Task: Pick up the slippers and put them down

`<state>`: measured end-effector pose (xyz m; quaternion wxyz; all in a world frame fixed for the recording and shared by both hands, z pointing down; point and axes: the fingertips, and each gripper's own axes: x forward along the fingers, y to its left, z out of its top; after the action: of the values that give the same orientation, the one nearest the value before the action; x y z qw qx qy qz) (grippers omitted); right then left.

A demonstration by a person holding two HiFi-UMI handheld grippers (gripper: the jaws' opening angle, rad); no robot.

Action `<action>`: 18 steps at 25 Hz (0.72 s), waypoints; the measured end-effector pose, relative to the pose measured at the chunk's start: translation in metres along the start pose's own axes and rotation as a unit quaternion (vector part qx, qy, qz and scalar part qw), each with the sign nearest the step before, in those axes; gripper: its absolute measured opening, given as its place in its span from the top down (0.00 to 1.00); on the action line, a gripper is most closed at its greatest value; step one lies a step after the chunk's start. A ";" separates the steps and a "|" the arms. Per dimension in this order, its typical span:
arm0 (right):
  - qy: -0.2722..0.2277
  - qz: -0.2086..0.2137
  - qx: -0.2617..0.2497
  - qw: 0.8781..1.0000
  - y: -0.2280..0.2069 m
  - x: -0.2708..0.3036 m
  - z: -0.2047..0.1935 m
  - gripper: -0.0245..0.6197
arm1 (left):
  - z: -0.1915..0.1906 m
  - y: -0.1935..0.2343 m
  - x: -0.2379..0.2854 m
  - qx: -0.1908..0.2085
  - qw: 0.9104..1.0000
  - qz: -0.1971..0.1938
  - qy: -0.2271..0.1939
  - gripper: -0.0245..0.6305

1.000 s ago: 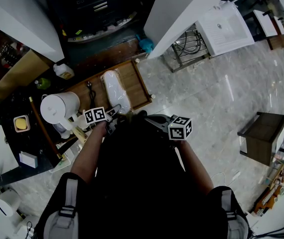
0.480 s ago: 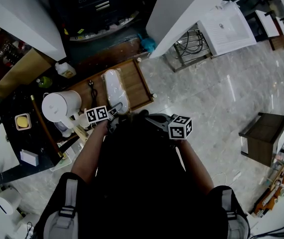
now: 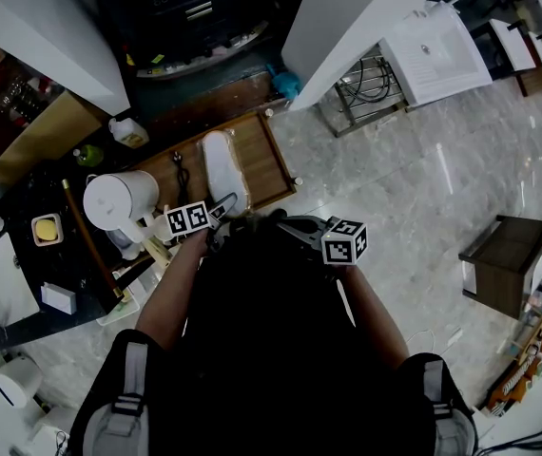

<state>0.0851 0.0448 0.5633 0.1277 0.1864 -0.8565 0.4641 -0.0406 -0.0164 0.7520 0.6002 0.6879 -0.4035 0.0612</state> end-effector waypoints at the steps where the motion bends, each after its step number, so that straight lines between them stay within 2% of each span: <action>1: 0.000 0.001 0.000 1.000 0.001 0.000 0.000 0.95 | 0.000 -0.002 -0.001 -0.001 1.000 -0.004 -0.001 0.30; 18: 0.004 0.015 -0.010 1.000 0.015 0.010 -0.007 0.95 | 0.006 -0.019 -0.030 -0.017 0.999 -0.030 -0.036 0.30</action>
<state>0.0700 0.0564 0.5602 0.1260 0.1702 -0.8634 0.4580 -0.0510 -0.0082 0.7192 0.5984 0.6913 -0.4049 0.0111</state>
